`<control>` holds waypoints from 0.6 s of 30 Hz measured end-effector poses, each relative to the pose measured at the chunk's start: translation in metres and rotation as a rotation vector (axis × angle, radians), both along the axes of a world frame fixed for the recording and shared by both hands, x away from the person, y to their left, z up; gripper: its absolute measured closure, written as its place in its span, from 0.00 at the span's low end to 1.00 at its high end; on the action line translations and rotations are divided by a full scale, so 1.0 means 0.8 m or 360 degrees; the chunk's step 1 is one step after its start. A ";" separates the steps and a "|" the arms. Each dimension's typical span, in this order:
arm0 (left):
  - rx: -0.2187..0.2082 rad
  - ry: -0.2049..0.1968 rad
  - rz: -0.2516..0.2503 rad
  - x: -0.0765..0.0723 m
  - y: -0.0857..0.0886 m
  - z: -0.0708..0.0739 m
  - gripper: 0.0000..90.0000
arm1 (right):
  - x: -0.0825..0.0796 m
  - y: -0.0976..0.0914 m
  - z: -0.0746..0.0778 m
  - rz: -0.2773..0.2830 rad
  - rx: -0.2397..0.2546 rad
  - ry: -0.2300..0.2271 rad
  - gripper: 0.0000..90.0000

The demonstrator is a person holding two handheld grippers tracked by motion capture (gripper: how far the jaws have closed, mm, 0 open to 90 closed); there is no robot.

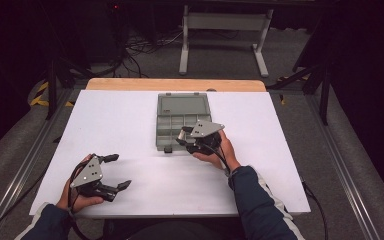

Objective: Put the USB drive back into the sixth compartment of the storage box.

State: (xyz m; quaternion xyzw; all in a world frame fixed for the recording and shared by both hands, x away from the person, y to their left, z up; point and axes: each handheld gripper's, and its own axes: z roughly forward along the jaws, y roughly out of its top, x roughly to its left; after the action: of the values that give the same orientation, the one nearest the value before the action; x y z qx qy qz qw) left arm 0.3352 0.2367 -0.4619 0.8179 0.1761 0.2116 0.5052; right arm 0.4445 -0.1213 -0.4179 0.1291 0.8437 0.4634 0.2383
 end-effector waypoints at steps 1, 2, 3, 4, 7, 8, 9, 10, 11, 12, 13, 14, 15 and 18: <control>-0.0002 0.0001 0.0001 -0.001 0.000 0.000 0.10 | 0.002 0.001 0.000 -0.0004 -0.0005 -0.0001 0.59; -0.0006 -0.0001 0.0002 -0.001 0.001 0.000 0.10 | 0.003 0.002 -0.001 -0.0009 -0.0005 0.0004 0.59; -0.0009 0.0001 0.0005 -0.001 0.001 0.000 0.10 | 0.005 0.002 -0.002 -0.0021 0.0000 0.0010 0.59; -0.0009 0.0001 0.0009 -0.001 0.001 0.000 0.10 | 0.007 0.003 -0.002 -0.0029 0.0005 0.0014 0.59; -0.0008 0.0004 0.0009 -0.002 0.001 0.000 0.10 | 0.012 0.004 -0.005 -0.0051 0.0009 0.0028 0.59; -0.0010 0.0004 0.0009 -0.002 0.001 0.000 0.10 | 0.014 0.004 -0.006 -0.0057 0.0006 0.0028 0.59; -0.0008 0.0002 0.0008 -0.001 0.002 0.001 0.10 | 0.015 0.005 -0.007 -0.0068 0.0005 0.0035 0.59; -0.0008 -0.0001 0.0009 -0.001 0.002 0.001 0.10 | 0.017 0.005 -0.008 -0.0072 0.0005 0.0041 0.59; -0.0010 -0.0001 0.0007 -0.001 0.002 0.002 0.10 | 0.018 0.005 -0.009 -0.0079 0.0007 0.0045 0.59; -0.0009 -0.0002 0.0005 -0.001 0.002 0.002 0.10 | 0.019 0.005 -0.010 -0.0088 0.0009 0.0048 0.59; -0.0009 -0.0002 0.0005 -0.001 0.002 0.002 0.10 | 0.020 0.006 -0.011 -0.0099 0.0009 0.0048 0.59; -0.0009 0.0002 0.0002 0.000 0.000 0.001 0.10 | 0.020 0.006 -0.012 -0.0105 0.0006 0.0050 0.59; -0.0008 0.0003 0.0001 0.000 0.000 0.001 0.10 | 0.021 0.006 -0.012 -0.0106 0.0000 0.0052 0.59; 0.0003 0.0002 -0.0008 0.001 -0.001 0.001 0.10 | 0.022 0.007 -0.014 -0.0118 -0.0005 0.0058 0.59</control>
State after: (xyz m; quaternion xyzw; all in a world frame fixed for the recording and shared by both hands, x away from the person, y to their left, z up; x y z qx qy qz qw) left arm 0.3360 0.2358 -0.4610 0.8189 0.1741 0.2100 0.5050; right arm 0.4622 -0.1158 -0.4291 0.1683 0.8432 0.4506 0.2402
